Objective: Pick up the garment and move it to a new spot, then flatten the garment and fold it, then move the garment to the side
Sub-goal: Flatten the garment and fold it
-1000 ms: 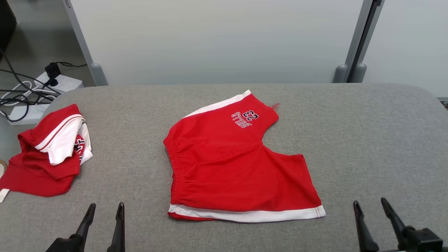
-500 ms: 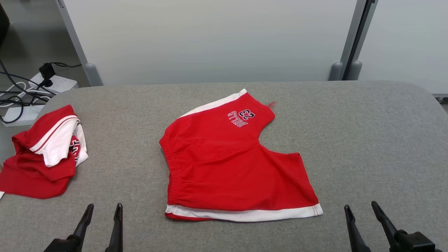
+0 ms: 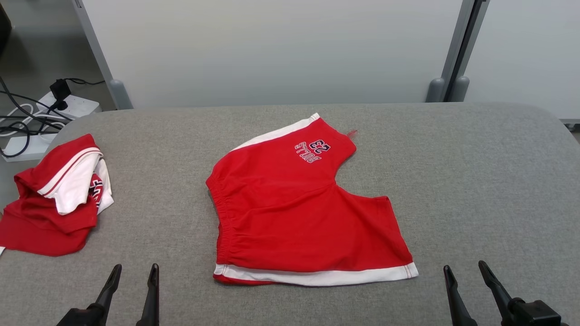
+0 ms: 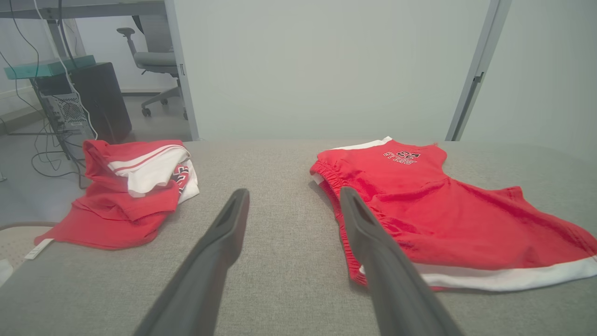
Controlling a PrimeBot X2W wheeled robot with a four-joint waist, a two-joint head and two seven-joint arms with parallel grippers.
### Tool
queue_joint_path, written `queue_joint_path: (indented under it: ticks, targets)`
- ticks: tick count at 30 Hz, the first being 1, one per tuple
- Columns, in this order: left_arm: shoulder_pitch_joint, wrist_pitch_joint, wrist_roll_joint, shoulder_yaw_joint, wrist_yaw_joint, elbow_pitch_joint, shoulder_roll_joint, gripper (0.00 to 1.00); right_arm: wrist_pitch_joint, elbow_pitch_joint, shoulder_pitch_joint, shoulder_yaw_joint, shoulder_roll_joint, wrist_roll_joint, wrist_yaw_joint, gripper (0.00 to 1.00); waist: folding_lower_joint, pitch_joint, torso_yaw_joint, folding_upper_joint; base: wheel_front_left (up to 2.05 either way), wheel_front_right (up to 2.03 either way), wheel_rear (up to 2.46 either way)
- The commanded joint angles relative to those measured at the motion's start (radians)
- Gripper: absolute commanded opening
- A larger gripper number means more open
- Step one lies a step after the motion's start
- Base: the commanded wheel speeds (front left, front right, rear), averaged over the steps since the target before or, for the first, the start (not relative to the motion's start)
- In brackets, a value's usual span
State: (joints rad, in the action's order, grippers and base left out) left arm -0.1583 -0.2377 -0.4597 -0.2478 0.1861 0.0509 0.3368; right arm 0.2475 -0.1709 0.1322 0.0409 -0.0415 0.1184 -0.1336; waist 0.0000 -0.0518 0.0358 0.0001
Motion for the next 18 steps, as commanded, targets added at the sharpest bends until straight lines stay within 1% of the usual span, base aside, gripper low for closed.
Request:
queue_joint_path:
  ticks: [1, 5, 8, 12, 18]
  targets:
    - [0.046, -0.005, -0.001, 0.035, 0.008, -0.021, 0.021, 1.00, 0.014, 0.026, -0.033, 0.022, -0.012, 0.004, 0.003, 1.00, 0.0000, 0.001, 0.000, -0.0001, 0.00, 0.00, 0.00]
    - [0.051, -0.005, -0.001, 0.031, 0.006, -0.024, 0.023, 1.00, 0.014, 0.026, -0.039, 0.026, -0.012, 0.004, 0.003, 1.00, 0.0000, 0.005, -0.002, -0.0001, 0.00, 0.00, 0.00]
    - [0.071, 0.013, -0.009, 0.016, -0.010, -0.026, 0.022, 1.00, 0.009, 0.011, -0.046, 0.039, -0.016, 0.013, 0.003, 1.00, 0.0000, 0.014, -0.001, -0.0001, 0.00, 0.00, 0.00]
    - [0.130, 0.080, -0.033, -0.022, -0.056, -0.006, 0.020, 1.00, -0.043, -0.018, -0.080, 0.070, -0.039, 0.029, 0.003, 1.00, 0.0000, 0.036, -0.005, -0.0001, 0.00, 0.00, 0.00]
    - [0.231, 0.211, -0.073, -0.100, -0.158, 0.081, 0.020, 1.00, -0.150, -0.049, -0.154, 0.133, -0.093, 0.061, 0.003, 1.00, 0.0000, 0.102, -0.023, -0.0001, 0.00, 0.00, 0.00]
